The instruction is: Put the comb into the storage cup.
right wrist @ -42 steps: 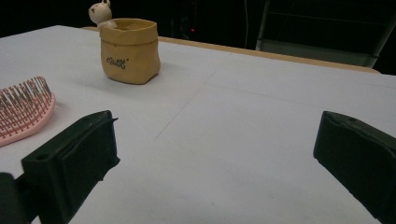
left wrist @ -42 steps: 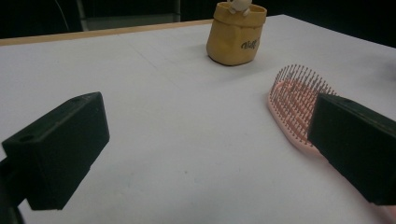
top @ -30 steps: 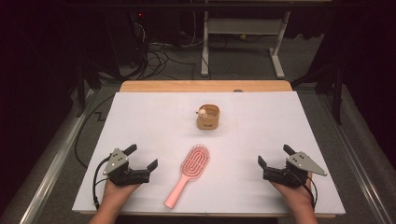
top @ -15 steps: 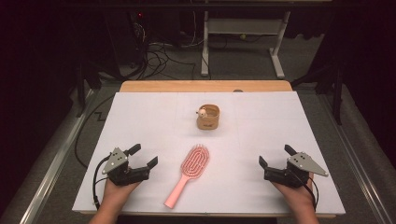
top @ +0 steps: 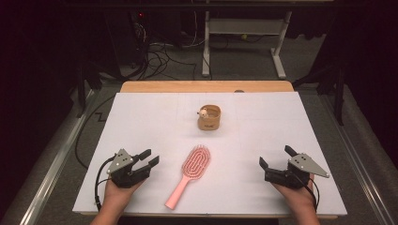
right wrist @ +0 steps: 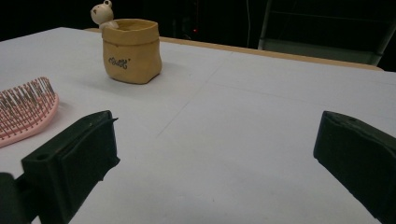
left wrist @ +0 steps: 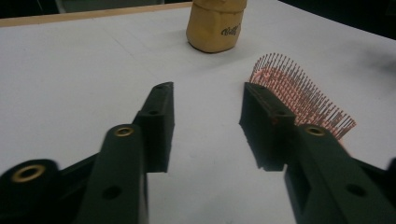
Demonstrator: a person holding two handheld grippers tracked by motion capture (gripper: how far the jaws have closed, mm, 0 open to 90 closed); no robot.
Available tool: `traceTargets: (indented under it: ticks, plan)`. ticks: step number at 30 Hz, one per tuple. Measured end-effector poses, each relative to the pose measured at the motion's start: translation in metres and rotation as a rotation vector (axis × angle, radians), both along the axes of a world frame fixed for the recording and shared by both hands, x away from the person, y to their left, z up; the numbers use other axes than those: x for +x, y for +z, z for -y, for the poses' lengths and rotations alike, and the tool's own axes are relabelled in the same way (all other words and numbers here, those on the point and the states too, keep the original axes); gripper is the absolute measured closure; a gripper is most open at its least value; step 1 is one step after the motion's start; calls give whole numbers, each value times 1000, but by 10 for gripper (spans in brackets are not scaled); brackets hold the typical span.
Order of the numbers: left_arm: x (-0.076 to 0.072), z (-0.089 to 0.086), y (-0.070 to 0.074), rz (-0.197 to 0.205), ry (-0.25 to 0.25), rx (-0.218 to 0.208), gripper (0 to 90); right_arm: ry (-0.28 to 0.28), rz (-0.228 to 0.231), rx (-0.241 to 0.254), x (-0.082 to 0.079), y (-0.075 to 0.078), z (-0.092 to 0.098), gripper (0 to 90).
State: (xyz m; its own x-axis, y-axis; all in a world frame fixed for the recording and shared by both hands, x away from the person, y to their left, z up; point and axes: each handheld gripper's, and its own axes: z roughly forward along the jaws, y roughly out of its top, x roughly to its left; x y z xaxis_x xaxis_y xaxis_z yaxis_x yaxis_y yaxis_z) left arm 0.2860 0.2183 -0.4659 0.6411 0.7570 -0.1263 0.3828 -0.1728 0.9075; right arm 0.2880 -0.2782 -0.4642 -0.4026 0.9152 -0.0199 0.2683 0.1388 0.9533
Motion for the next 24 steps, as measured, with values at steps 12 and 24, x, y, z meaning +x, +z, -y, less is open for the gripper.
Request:
traceTargets:
  ticks: [12,24]
  plan:
    - [-4,31,2,-70,-123,71,888,-1,-1,-7,0,0,0,2]
    - [8,66,26,-85,-162,110,900,-19,0,7,1,0,2,3]
